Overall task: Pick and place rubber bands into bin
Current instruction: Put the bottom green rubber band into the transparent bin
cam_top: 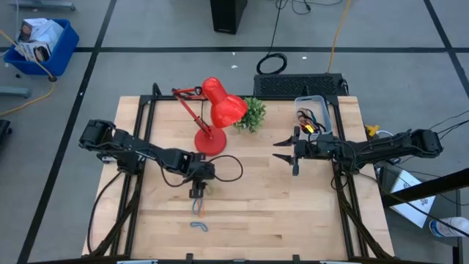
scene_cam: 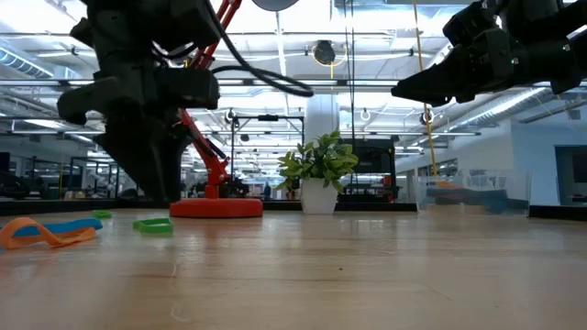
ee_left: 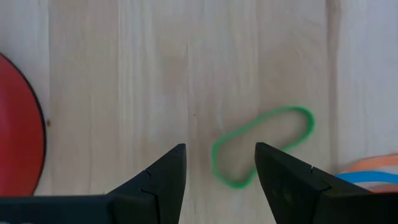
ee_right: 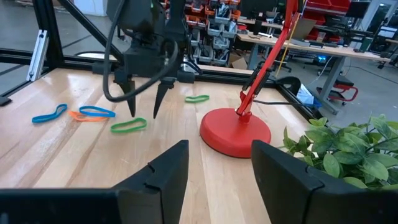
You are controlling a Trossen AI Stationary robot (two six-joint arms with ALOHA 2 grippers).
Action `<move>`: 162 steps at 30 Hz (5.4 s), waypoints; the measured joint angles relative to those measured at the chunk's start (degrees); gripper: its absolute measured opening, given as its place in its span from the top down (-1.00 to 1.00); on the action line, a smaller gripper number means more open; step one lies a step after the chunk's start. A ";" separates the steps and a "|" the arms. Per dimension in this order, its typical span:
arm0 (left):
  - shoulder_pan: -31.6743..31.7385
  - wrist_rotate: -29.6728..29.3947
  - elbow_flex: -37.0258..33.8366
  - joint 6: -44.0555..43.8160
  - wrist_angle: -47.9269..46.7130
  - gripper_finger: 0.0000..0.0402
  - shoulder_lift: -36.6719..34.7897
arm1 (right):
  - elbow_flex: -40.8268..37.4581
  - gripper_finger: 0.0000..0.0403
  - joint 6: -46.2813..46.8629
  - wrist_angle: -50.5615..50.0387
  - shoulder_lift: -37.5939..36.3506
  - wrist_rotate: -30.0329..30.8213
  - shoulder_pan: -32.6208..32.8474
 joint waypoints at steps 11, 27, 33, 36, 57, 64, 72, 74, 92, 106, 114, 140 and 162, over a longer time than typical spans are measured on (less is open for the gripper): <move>0.02 -0.07 -4.94 -3.28 6.49 0.02 0.00 | 0.00 0.15 0.00 0.00 0.00 0.00 0.00; 0.04 -0.48 -7.58 -6.29 9.47 0.28 -0.11 | 0.00 0.16 0.00 0.00 0.00 0.00 0.00; 0.04 -0.90 -7.59 -5.82 9.94 0.66 -0.04 | 0.00 0.17 -0.07 0.00 0.00 0.00 0.00; 0.02 -0.83 -7.59 -5.86 10.04 0.81 -0.04 | 0.00 0.15 -0.10 0.00 0.00 0.00 0.00; 0.02 -5.20 -6.05 13.19 28.68 0.98 0.04 | 0.02 0.15 2.99 0.47 0.02 -0.36 0.17; 0.52 -13.26 -5.93 27.99 45.29 0.97 0.04 | 0.04 0.15 8.53 0.85 0.00 -0.52 0.17; 3.85 -13.56 -5.91 33.19 54.91 0.95 0.04 | 0.04 0.26 13.68 7.55 2.85 -9.27 0.32; 4.45 -13.49 -5.91 33.17 55.41 0.97 0.04 | 0.04 0.30 13.56 10.24 4.80 -9.33 0.86; 4.98 -13.03 -5.86 42.31 62.66 0.95 0.00 | 9.99 0.44 13.77 17.86 28.31 -9.29 1.29; 5.01 -11.65 -5.86 42.90 62.24 0.97 -0.02 | 16.86 0.43 16.74 18.21 37.34 -9.59 2.86; 5.01 -11.76 -5.86 42.90 62.22 0.94 -0.02 | 17.51 0.43 16.81 19.10 37.42 -9.65 3.95; 5.01 -11.83 -5.86 42.64 62.21 0.97 -0.02 | 19.57 0.43 21.00 23.34 43.76 -7.78 3.91; 5.01 -12.31 -5.86 41.72 61.57 0.81 -0.01 | 21.40 0.86 19.26 21.79 45.31 -12.44 3.89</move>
